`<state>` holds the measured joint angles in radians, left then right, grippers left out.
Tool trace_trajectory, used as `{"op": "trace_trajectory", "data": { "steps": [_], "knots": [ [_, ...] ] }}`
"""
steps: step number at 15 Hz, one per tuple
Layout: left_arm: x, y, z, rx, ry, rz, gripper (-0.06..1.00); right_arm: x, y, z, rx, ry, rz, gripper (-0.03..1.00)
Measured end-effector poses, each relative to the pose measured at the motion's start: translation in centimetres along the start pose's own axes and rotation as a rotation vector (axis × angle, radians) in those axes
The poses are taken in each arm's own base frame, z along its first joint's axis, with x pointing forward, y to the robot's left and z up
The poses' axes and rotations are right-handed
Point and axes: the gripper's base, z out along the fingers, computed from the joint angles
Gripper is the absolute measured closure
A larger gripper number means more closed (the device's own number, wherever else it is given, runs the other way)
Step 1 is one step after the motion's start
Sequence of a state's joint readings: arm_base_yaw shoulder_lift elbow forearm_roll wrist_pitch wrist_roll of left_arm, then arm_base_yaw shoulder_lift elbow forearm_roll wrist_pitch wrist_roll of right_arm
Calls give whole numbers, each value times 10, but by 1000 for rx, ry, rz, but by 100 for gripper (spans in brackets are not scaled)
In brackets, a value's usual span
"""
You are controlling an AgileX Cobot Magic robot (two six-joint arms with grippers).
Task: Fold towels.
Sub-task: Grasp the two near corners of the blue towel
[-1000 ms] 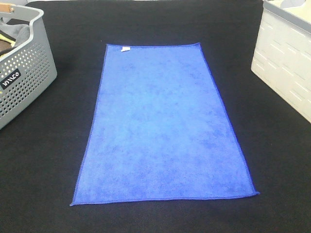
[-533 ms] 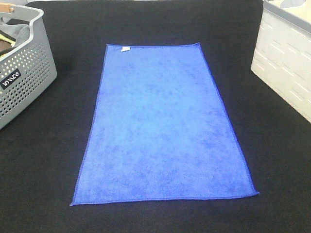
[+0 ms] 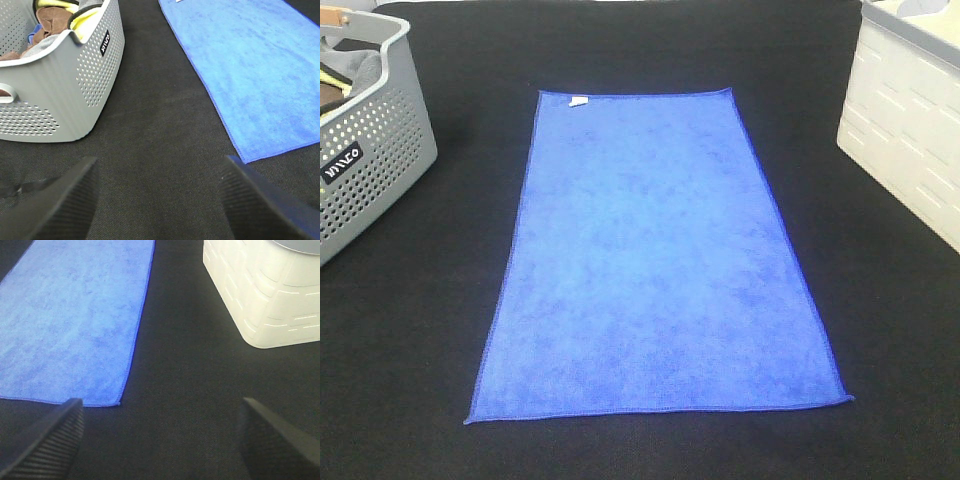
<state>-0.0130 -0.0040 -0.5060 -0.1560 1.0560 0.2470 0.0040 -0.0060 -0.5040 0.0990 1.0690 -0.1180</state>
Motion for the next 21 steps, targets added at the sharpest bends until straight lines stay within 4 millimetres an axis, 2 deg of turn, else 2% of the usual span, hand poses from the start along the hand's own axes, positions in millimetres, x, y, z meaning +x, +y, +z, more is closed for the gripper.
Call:
{"op": "trace_trajectory", "data": {
  "steps": [21],
  "knots": [
    [0,0,0,0,0,0,29,0,0,0,0,0,0,19]
  ]
}}
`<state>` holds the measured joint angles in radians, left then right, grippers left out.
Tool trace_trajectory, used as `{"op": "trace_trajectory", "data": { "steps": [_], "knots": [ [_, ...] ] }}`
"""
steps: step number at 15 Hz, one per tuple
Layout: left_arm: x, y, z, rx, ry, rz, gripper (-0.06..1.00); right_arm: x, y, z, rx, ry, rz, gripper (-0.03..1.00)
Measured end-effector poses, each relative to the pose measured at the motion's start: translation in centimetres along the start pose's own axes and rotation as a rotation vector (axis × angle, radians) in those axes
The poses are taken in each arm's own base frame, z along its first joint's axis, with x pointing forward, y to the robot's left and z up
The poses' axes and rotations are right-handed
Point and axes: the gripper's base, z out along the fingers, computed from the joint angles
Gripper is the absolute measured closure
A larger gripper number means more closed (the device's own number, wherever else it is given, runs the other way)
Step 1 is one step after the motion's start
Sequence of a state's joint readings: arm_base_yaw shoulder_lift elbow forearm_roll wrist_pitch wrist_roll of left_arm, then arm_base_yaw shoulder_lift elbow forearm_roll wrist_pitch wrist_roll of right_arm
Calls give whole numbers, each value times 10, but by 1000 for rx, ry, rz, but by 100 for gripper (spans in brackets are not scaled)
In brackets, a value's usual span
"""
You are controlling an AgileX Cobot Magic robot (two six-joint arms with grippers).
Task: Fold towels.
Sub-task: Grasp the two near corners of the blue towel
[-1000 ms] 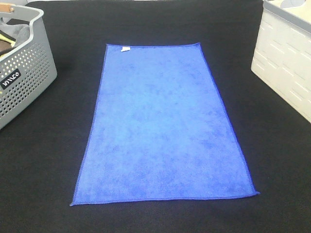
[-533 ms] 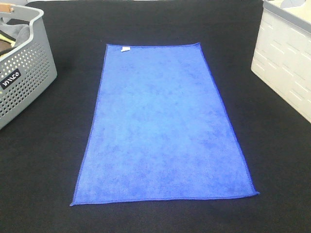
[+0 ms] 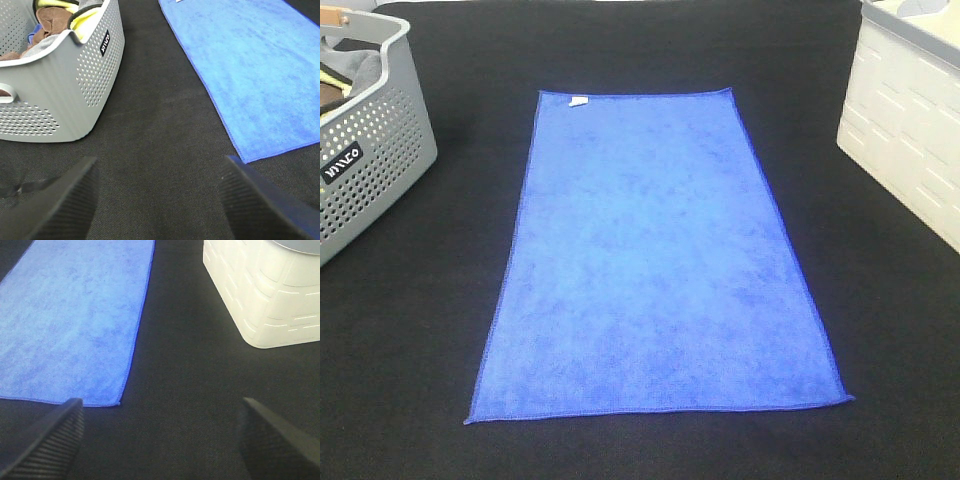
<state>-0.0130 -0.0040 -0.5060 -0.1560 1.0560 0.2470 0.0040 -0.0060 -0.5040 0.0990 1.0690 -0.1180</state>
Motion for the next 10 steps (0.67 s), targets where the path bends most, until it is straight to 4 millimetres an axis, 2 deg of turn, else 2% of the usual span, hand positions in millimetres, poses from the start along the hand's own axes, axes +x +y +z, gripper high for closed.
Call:
{"op": "trace_trajectory", "data": {
  "steps": [10],
  "knots": [
    [0,0,0,0,0,0,29,0,0,0,0,0,0,19]
  ]
}}
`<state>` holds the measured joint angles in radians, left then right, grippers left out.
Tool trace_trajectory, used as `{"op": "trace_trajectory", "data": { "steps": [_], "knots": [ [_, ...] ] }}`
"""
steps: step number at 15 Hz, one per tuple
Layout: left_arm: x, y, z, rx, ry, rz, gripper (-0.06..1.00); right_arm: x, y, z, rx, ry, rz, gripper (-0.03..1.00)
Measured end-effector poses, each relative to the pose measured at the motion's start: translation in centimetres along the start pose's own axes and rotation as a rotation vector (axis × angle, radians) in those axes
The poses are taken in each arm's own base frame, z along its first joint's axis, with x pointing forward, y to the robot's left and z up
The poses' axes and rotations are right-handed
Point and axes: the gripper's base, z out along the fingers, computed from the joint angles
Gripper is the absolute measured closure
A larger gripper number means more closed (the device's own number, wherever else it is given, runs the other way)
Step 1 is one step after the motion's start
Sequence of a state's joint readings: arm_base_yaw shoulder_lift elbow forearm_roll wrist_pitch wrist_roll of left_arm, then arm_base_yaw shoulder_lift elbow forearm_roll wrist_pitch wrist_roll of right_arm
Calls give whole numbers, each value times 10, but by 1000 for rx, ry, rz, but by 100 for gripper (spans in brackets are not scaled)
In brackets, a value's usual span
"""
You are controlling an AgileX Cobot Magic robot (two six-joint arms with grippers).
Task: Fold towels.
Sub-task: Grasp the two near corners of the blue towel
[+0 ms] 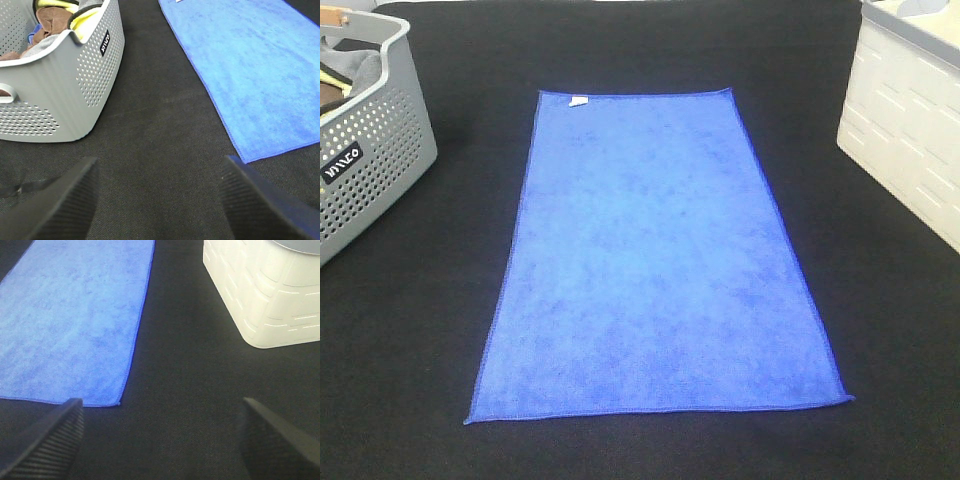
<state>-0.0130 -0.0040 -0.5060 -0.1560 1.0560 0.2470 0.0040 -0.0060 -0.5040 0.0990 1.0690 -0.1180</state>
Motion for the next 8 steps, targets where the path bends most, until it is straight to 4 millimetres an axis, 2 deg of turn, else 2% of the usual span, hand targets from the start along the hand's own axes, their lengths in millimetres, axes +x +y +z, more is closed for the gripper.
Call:
{"op": "trace_trajectory", "data": {
  "steps": [2,4,6,8],
  "knots": [
    [-1,0,-1,-2,-13,-3,29,0,0,0,0,-1,1,19],
    [-13,0,-3,-4,-128,-18,29,-8,0,1,-3,-20,37,20],
    [-27,1,2,11,-246,-64,29,-25,-2,13,-5,-32,97,20],
    [-39,3,17,46,-273,-139,29,-40,-5,32,-11,-14,127,22]
  ]
}}
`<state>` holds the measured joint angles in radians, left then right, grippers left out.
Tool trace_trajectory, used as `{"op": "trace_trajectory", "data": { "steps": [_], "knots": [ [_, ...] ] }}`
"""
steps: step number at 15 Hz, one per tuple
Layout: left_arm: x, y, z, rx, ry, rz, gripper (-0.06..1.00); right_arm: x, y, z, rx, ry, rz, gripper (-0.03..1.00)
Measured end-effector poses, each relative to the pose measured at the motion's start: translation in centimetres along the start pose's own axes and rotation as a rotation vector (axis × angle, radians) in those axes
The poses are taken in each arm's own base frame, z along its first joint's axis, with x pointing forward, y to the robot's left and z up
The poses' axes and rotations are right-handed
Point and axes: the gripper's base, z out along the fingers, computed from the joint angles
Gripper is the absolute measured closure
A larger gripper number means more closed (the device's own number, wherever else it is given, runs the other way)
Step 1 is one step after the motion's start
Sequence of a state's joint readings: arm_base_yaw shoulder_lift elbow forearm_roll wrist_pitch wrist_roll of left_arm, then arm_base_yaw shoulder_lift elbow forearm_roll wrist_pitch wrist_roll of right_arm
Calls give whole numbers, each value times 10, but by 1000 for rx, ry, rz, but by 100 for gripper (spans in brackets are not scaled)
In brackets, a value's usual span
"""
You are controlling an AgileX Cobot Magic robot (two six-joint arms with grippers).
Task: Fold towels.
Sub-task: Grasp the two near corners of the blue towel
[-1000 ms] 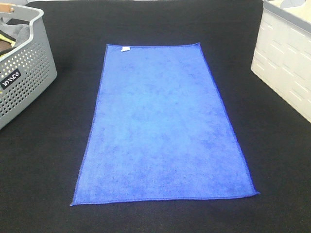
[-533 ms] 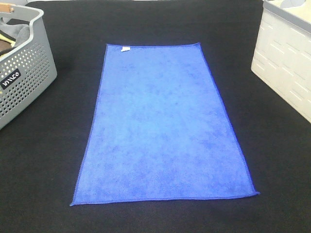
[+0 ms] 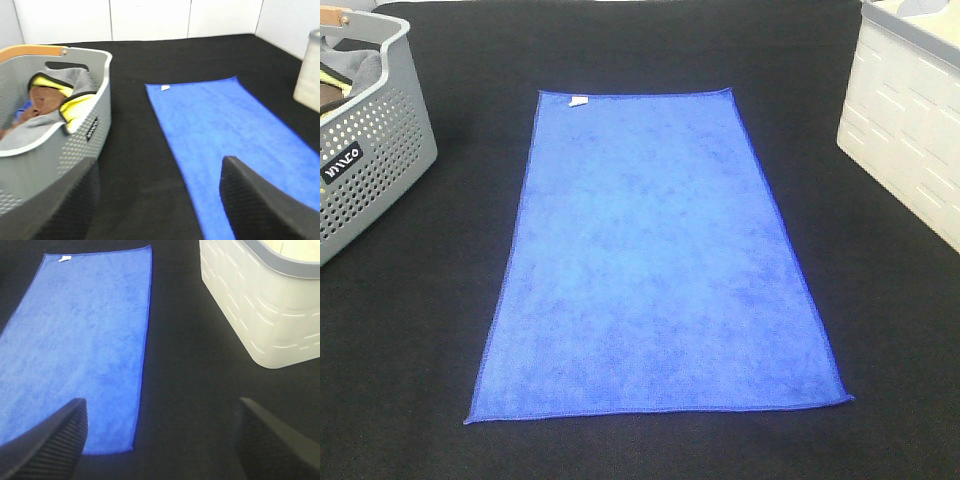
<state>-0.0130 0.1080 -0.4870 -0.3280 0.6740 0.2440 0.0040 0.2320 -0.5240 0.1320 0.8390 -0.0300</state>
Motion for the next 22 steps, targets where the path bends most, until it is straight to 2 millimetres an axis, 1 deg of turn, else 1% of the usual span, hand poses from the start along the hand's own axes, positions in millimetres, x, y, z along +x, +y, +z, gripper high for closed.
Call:
{"op": "trace_trajectory", "data": {
  "steps": [2,4,5,6,7,8,9,10,11,13,15,17,20,21,22],
  "knots": [
    [-7,2,23,30,45,-101,29,-13,-1,23,-6,32,38,25],
    [-6,4,56,65,164,-247,29,-22,-2,49,-4,103,73,26],
    [-2,5,75,78,253,-319,29,-27,-3,64,-6,165,92,26],
    [7,7,103,93,377,-399,29,-34,-4,85,-5,249,102,26],
    [12,8,113,98,421,-417,29,-37,-4,93,-6,281,97,26],
    [26,11,139,111,537,-452,29,-43,-4,116,-19,372,99,26],
    [39,12,156,124,614,-478,29,-45,-4,133,-37,445,105,27],
    [49,13,171,142,675,-504,29,-43,-3,150,-58,518,113,27],
    [59,14,184,167,733,-516,29,-37,-3,167,-81,589,126,27],
    [79,14,212,221,835,-543,29,-18,-1,197,-131,725,162,27],
    [97,17,233,237,899,-577,29,-1,0,222,-171,809,197,27],
    [119,19,247,242,971,-603,29,16,-1,243,-187,860,221,27],
    [140,20,263,251,1027,-640,29,41,-3,266,-205,933,246,27],
    [148,16,270,266,1051,-636,29,52,-3,275,-225,960,253,27],
    [151,9,275,286,1066,-615,29,58,-3,280,-234,977,265,27]
  ]
}}
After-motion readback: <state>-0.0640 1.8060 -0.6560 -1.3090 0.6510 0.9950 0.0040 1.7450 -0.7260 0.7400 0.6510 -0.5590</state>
